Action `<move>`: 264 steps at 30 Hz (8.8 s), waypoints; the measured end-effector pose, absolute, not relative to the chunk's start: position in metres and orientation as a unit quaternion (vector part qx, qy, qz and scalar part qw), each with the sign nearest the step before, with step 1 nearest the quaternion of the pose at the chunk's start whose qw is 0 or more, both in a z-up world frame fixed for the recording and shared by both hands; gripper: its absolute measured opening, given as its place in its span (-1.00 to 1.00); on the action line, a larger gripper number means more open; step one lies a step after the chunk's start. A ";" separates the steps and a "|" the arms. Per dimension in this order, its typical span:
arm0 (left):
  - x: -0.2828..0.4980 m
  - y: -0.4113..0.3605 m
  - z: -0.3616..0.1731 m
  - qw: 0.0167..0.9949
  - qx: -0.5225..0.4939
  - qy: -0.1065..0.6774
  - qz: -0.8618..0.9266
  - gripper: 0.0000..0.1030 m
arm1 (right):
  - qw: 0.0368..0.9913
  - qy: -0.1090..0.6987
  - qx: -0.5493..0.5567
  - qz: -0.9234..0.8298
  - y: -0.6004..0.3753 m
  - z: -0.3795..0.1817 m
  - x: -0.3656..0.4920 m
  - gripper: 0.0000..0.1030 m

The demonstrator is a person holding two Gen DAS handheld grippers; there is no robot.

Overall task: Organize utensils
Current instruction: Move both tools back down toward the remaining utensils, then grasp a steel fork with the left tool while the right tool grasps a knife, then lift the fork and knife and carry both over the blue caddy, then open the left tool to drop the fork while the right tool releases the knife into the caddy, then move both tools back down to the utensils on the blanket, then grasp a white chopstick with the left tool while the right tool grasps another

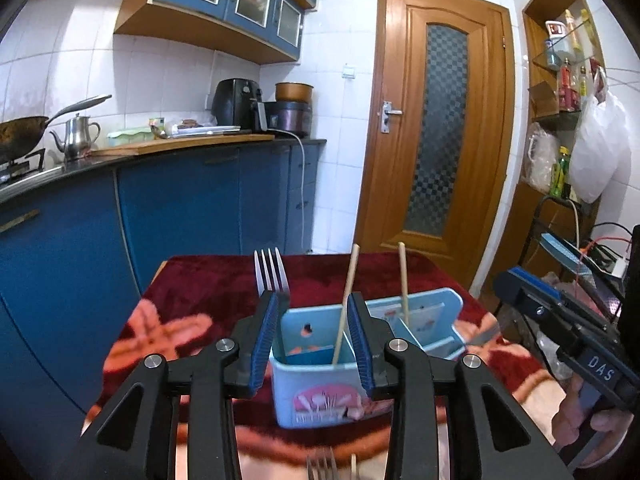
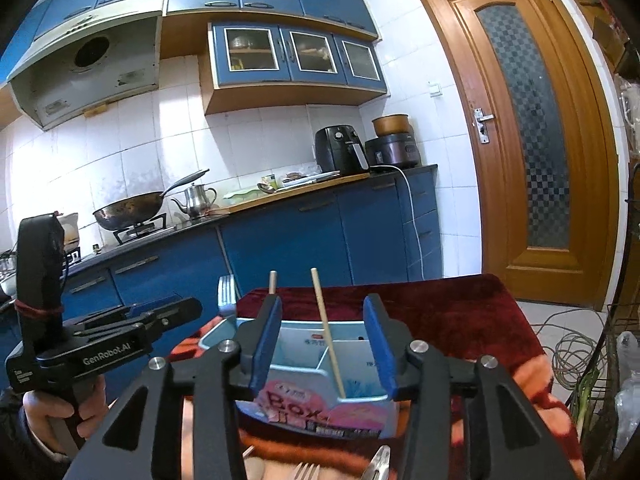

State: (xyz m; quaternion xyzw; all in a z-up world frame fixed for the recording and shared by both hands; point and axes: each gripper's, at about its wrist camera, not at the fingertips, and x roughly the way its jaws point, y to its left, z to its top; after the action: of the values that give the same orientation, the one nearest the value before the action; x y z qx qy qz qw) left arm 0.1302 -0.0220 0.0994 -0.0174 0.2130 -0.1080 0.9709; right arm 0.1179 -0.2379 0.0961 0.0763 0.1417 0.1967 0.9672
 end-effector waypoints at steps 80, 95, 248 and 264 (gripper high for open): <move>0.118 -0.011 0.004 0.898 -0.089 0.403 -0.154 -0.58 | 0.879 0.452 0.071 0.132 -0.244 -0.010 0.122 -0.18; 0.093 -0.007 0.041 0.926 -0.073 0.330 -0.171 -0.59 | 0.870 0.450 0.139 0.147 -0.252 -0.003 0.130 -0.53; 0.104 -0.049 0.005 0.880 0.000 0.457 -0.133 -0.71 | 0.934 0.328 0.091 0.104 -0.286 0.011 0.058 -0.04; 0.121 -0.053 -0.011 0.856 0.006 0.497 -0.141 -0.71 | 0.926 0.348 0.095 0.111 -0.282 0.002 0.061 -0.04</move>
State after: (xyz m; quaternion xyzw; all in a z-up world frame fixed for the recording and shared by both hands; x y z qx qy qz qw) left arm 0.1210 -0.0529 -0.0107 0.0065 0.4974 -0.1408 0.8560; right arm 0.0612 -0.2825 0.0024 0.0952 0.3476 0.1106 0.9262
